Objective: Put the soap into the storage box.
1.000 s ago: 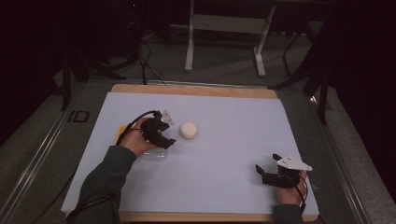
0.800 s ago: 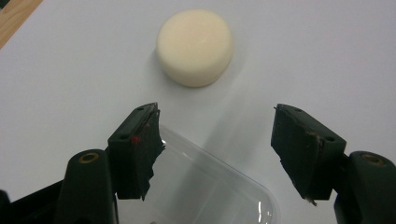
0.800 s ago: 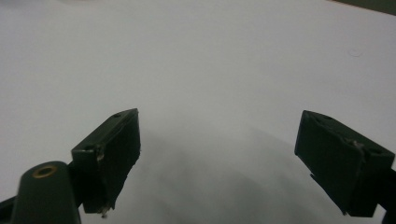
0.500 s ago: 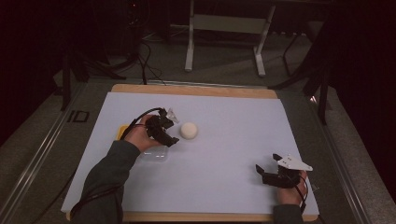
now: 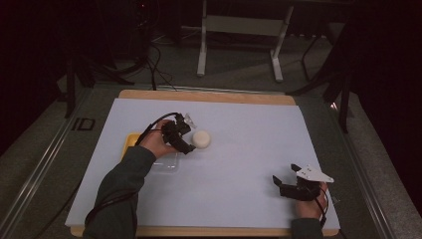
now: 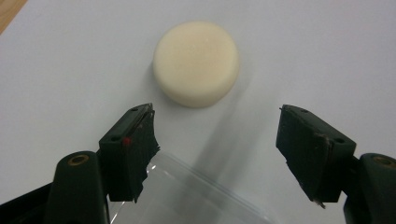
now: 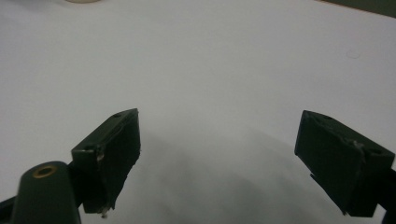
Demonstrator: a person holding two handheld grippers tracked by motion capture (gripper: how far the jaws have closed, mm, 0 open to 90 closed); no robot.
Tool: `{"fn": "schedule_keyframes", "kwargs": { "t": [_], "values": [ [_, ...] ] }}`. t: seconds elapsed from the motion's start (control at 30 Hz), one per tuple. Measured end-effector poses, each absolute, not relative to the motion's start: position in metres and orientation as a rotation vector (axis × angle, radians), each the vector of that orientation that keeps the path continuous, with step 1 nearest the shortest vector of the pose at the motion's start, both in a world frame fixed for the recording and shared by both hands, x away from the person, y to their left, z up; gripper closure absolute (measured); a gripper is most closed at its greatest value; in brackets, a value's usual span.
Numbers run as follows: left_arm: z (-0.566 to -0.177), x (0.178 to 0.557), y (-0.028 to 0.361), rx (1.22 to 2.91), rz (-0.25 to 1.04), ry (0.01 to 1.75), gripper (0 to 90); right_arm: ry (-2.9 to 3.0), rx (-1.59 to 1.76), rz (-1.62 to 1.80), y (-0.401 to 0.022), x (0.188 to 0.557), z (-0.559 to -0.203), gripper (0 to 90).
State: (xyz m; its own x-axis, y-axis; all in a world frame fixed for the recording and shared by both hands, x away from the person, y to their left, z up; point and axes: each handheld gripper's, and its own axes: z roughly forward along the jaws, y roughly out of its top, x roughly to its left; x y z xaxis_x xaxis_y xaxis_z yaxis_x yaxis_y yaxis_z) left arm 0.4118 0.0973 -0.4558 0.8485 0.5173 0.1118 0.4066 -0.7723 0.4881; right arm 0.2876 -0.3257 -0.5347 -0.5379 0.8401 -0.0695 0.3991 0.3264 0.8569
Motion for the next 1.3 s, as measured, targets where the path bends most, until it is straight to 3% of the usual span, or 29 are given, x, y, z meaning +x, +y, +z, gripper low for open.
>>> {"fn": "schedule_keyframes", "kwargs": {
  "t": [0.37, 1.3],
  "values": [
    [-0.464, 0.423, 0.083, 2.591, 0.286, 0.697, 28.0, 2.084, 1.088, 1.134, -0.326, 0.287, -0.535, 14.2],
    [-0.476, 0.449, 0.064, 2.643, 0.258, 0.810, 10.9, 2.085, 1.090, 1.142, -0.327, 0.288, -0.535, 14.2]
  ]
}}
